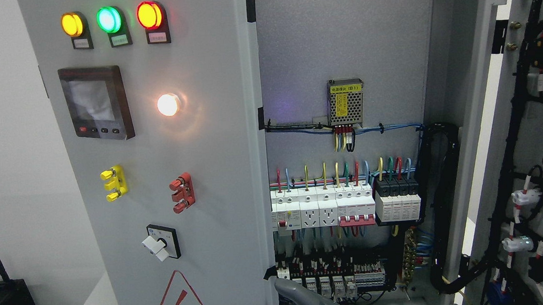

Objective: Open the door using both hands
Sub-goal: 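Pull the indicator-light door outward with the right hand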

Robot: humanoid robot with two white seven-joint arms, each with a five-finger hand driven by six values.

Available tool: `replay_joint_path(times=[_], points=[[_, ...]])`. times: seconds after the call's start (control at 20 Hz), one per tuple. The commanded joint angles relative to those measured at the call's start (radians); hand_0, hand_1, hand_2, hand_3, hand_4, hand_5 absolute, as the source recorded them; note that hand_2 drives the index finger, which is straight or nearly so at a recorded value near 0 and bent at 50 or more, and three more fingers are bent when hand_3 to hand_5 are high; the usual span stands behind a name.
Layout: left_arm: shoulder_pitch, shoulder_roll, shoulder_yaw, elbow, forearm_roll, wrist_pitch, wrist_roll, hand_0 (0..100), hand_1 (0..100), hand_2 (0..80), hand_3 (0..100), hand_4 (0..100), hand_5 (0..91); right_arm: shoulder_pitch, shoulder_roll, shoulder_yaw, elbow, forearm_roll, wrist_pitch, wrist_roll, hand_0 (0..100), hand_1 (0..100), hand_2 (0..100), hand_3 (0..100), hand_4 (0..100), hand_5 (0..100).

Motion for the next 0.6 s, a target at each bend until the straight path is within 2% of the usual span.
replay_joint_path(times=[0.0,0.45,0.55], points=[[0.0,0.001,0.0,0.015,0.0,0.001,0.0,0,0,0.0,0,0,0.0,0.006,-0.006,0.05,-0.043,-0.002,0.001,0.0,38,0,0,0,0,0],[0.0,-0.001,0.0,0.015,0.0,0.001,0.0,0,0,0.0,0,0,0.0,0.016,-0.006,0.09,-0.081,-0.005,0.002,0.001,38,0,0,0,0,0],[0.0,-0.001,0.0,0.015,0.0,0.001,0.0,0,0,0.0,0,0,0.0,0.021,-0.006,0.096,-0.095,-0.056,0.002,0.001,38,0,0,0,0,0]])
